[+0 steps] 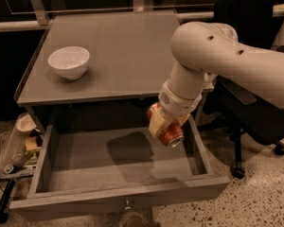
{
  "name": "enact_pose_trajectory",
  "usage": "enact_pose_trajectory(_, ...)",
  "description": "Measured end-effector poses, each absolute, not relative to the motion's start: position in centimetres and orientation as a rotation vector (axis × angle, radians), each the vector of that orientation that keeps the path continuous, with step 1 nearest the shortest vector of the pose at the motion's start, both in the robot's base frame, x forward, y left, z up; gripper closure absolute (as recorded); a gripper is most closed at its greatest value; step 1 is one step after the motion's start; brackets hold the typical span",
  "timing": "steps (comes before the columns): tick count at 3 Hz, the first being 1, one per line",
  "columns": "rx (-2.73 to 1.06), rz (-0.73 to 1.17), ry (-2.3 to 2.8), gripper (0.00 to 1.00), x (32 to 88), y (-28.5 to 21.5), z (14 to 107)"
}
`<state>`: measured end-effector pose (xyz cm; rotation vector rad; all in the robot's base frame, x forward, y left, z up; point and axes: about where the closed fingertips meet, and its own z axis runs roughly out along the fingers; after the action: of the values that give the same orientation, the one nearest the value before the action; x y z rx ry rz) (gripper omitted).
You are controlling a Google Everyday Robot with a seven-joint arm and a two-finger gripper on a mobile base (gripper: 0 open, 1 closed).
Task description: Place coke can into top drawer
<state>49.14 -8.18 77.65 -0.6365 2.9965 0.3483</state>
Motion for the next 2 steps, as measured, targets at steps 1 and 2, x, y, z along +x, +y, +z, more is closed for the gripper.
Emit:
enact_pose_trajectory(1, -0.639, 0.455, 2.999, 1.00, 49.0, -6.0, 74.9)
enact_pose_trajectory(2, -0.643, 0.575, 3.004, 1.00, 50.1, -3.0, 71.7)
